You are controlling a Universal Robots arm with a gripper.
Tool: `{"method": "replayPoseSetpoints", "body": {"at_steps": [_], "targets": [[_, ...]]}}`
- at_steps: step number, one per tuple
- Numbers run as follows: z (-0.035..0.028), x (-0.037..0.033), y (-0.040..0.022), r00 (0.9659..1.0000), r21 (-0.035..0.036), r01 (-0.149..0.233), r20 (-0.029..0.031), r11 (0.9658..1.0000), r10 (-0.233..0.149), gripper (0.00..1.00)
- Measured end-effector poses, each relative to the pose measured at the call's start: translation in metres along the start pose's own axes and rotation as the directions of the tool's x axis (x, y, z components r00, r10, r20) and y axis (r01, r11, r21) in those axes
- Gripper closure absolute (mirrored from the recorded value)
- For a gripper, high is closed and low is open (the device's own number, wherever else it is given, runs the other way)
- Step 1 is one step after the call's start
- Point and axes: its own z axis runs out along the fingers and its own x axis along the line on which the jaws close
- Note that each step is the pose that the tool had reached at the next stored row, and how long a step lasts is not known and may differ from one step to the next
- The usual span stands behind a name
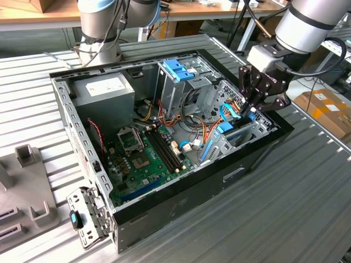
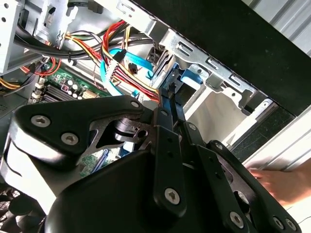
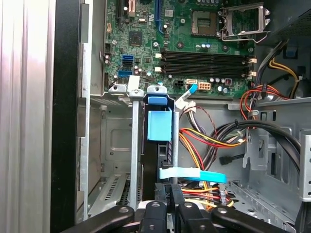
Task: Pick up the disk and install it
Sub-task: 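Insert the second disk wire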
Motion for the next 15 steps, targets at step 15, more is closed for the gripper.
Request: {"method": "replayPoseSetpoints", "body": {"at_steps": [15], "targets": [[0.001, 0.003, 0.0001, 1.0, -0.0003, 0.0, 0.0009, 1.0, 0.0, 0.84]]}}
